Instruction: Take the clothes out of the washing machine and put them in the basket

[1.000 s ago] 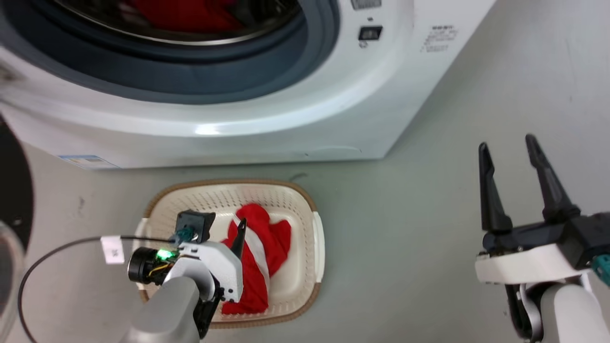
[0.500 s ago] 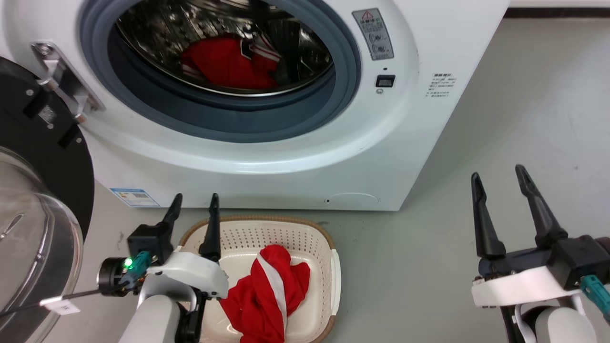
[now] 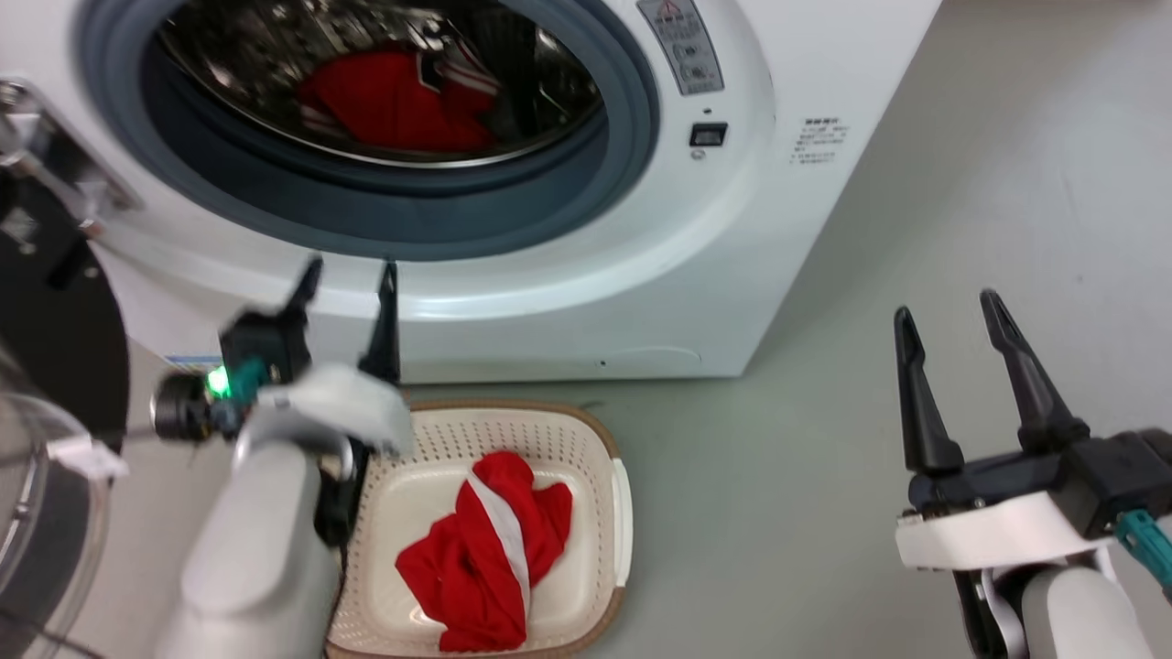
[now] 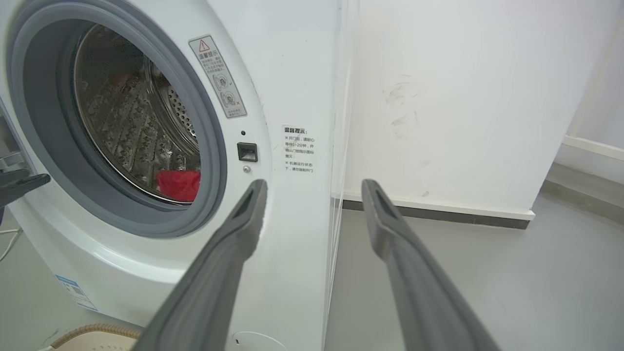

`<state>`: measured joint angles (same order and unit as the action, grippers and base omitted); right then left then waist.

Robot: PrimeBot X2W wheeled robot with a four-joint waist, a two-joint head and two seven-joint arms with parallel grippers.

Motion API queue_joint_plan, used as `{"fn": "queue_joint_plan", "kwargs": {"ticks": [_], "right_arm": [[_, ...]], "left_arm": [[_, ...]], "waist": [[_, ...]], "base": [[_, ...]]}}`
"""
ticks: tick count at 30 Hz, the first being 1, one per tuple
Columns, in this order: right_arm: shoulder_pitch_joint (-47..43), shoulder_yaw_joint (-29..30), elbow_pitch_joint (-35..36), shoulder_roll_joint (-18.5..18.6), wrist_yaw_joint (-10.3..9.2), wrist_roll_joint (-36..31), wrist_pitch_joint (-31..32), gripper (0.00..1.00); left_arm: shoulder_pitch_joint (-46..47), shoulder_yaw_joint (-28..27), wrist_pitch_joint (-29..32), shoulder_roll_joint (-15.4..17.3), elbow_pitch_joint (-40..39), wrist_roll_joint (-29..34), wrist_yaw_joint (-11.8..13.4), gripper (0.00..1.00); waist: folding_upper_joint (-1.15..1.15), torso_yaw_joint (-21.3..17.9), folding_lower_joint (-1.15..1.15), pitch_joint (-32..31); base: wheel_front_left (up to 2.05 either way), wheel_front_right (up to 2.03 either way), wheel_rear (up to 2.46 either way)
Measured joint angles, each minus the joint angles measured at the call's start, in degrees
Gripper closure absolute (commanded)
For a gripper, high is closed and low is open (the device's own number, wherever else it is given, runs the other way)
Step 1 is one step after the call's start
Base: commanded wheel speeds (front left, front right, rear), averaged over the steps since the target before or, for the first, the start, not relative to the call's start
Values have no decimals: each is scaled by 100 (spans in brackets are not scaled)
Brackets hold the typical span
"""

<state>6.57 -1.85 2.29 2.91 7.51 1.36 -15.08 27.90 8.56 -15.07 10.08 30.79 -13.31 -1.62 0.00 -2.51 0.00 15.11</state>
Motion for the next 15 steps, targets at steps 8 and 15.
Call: {"fn": "queue_joint_plan", "kwargs": {"ticks": [8, 15], "right_arm": [[560, -109, 153, 0, 0, 222, 0, 0], [944, -190, 274, 4, 0, 427, 0, 0]], "left_arm": [[1831, 148, 331, 266, 1192, 167, -175, 0], [3442, 276, 689, 677, 2214, 382, -287, 0]], "waist": [[0, -295, 1, 712], [0, -608, 1, 1452]], "base": [[0, 0, 0], [0, 0, 0]]}}
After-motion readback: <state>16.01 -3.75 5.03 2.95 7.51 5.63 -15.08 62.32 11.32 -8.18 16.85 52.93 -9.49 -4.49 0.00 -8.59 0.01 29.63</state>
